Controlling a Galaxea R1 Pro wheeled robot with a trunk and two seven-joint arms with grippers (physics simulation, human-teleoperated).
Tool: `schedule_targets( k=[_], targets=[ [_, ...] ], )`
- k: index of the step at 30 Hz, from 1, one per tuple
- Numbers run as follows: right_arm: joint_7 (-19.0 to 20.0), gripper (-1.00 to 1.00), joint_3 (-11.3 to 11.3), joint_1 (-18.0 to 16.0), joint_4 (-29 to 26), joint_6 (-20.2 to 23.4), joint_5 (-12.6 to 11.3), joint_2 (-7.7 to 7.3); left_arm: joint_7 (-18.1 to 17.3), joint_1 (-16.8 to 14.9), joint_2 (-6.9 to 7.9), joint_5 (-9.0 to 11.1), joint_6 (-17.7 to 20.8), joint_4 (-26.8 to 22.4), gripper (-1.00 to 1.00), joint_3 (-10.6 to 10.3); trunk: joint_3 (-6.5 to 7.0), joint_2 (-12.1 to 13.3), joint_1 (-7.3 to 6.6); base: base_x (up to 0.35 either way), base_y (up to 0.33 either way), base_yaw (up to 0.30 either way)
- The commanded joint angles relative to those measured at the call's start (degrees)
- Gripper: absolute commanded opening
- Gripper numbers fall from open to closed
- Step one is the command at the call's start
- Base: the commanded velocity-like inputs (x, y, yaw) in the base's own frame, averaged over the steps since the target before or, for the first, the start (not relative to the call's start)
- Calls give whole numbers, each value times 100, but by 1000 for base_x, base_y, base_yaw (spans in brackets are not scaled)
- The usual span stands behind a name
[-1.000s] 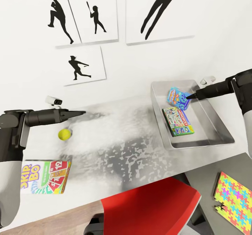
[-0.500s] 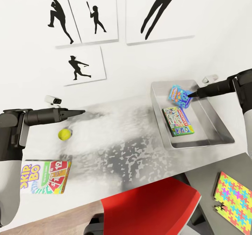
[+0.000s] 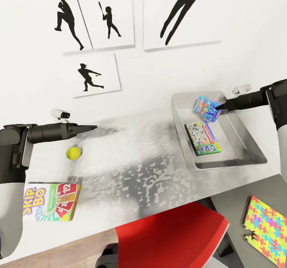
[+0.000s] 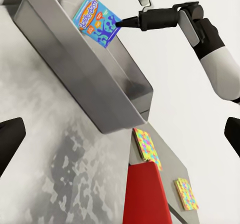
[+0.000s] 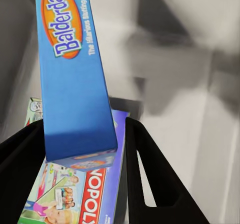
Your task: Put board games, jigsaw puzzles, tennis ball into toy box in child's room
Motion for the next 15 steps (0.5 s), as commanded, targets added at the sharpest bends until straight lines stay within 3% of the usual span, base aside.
schedule_targets(
  k=[1,15],
  targets=[
    [46,-100,-17,-5,-3,24,47,2,-24,-4,3,-3,61,0,100,-1,-8,-9,3,0,0,0],
    [55,-100,-51,30,-1,8,39,-3,-24,-25,18,-2,61,0,100,-2,-8,-9,3,0,0,0]
  ],
)
